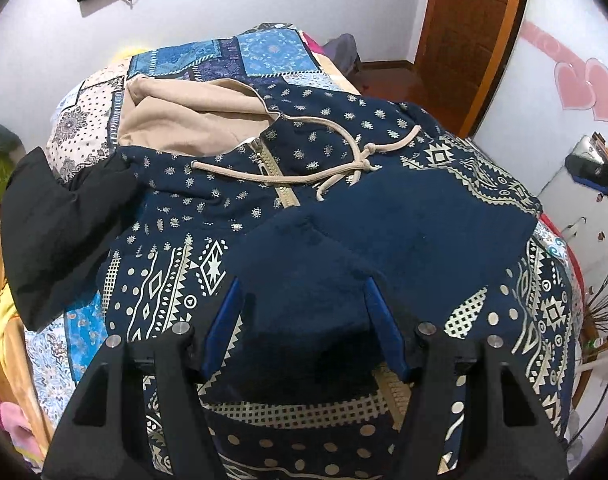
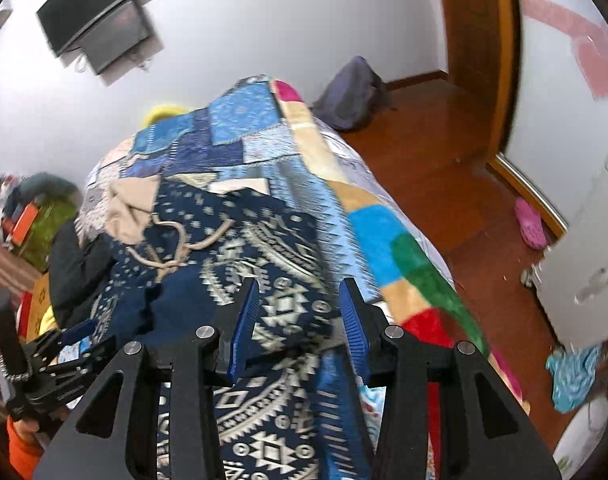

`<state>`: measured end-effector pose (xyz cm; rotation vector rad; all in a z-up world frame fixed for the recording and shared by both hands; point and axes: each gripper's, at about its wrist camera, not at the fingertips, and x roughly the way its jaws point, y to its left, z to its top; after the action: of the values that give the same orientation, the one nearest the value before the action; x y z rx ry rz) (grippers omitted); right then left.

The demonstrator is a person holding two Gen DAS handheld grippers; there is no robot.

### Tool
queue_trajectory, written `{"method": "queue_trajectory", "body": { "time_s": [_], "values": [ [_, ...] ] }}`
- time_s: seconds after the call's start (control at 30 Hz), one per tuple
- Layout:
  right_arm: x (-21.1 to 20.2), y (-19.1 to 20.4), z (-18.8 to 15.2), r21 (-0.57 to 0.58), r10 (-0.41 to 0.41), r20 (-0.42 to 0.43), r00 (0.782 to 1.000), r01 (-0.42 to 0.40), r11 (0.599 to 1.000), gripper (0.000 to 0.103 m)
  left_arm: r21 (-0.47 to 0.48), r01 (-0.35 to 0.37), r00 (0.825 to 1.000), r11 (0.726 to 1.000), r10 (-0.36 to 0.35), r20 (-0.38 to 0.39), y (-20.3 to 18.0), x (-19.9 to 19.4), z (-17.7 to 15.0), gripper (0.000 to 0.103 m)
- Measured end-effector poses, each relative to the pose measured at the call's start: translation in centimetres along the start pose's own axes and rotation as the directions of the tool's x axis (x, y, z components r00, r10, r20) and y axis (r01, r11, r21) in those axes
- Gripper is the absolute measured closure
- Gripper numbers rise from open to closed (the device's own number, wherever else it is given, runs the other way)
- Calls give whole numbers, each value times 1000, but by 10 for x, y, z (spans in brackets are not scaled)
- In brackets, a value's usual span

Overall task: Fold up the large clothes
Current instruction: 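Grasp the navy hoodie fabric near the drawstrings with the left gripper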

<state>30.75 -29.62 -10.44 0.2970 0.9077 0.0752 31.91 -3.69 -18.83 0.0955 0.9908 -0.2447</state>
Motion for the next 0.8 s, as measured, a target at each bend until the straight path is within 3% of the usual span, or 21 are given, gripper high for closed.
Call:
{"method": "queue_trajectory", "body": {
  "time_s": [0.2,0.4,0.63,0.67,0.7,0.73,0.77,0.8],
  "values": [
    [10,-10,-11,26,2,-36,999,-1,1000,65,20,31,999,999,-31,21,-7,-8,0,41],
    [17,-8,-18,6,-4,-53,999,4,1000,65,84,21,999,996,-19,-29,-20,14,-5,40],
    [16,-15,-20,35,14,-59,998,-12,999,65,-94,80,995,992,-85,-52,10,35,10,38],
    [16,-15,-19,37,13,-58,998,-10,999,65,-100,79,995,992,-85,-50,13,36,11,41],
    [15,-16,-17,39,12,-57,998,-10,999,65,-102,70,996,992,-75,-42,15,36,13,58],
    [14,-17,-15,40,15,-54,998,-13,999,65,-98,37,999,994,-41,-34,16,35,15,82],
    [14,-17,-13,38,18,-52,998,-16,999,65,-88,-7,1000,996,4,-25,20,33,19,90],
    [13,-16,-10,35,21,-47,999,-20,999,65,-94,-21,1000,995,21,-5,24,29,22,92]
  ]
}}
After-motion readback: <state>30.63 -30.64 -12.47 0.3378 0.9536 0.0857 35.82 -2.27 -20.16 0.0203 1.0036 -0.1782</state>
